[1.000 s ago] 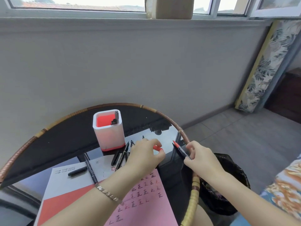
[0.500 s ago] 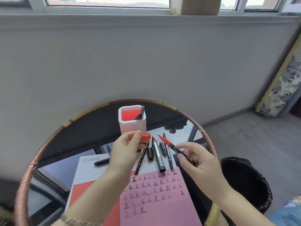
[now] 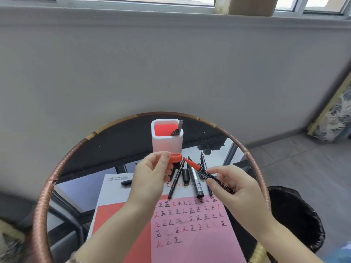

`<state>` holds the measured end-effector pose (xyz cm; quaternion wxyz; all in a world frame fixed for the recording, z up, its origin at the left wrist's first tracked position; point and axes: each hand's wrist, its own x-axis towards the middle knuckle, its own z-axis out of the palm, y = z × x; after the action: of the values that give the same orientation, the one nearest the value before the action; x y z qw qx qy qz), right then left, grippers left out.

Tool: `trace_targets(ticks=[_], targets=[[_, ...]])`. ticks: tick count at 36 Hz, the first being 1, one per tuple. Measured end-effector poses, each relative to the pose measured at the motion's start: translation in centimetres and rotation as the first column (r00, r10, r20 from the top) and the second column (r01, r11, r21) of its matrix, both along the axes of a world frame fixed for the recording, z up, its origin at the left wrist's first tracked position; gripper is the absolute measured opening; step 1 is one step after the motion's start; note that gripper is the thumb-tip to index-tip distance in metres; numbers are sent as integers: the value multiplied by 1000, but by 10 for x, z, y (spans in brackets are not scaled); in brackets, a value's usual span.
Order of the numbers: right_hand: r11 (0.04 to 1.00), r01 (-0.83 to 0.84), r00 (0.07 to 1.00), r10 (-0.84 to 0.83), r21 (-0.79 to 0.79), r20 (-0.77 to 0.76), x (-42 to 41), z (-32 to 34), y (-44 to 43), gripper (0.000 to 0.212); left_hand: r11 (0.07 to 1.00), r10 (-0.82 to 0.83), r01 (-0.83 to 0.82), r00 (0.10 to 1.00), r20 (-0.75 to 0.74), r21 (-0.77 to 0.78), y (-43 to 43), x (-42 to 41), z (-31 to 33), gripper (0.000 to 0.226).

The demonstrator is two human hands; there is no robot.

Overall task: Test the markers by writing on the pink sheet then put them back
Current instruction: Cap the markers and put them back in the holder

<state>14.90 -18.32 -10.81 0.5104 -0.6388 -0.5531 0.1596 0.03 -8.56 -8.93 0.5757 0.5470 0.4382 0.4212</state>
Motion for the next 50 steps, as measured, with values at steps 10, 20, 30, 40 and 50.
trace_targets(ticks=[10, 20, 30, 40, 50], targets=[[998, -64, 991, 66, -18, 113, 7, 5, -5, 20, 971, -192, 209, 970, -147, 114, -1, -3, 2, 15], [996, -62, 991, 53, 70, 123, 2, 13, 1, 16, 932, -281, 300, 953, -114, 204, -8, -3, 8, 14], [995, -101, 975, 103, 24, -195, -2, 29, 6, 22, 872, -276, 279, 959, -67, 403, -12, -2, 13, 10], [994, -80, 980, 66, 69, 189, -1, 26, 9, 13, 916, -227, 227, 973, -39, 330, -15, -1, 6, 19], [988, -152, 891, 155, 42, -427, -21, 29, 14, 25, 966, -193, 239, 925, 327, -104, -12, 2, 25, 23]])
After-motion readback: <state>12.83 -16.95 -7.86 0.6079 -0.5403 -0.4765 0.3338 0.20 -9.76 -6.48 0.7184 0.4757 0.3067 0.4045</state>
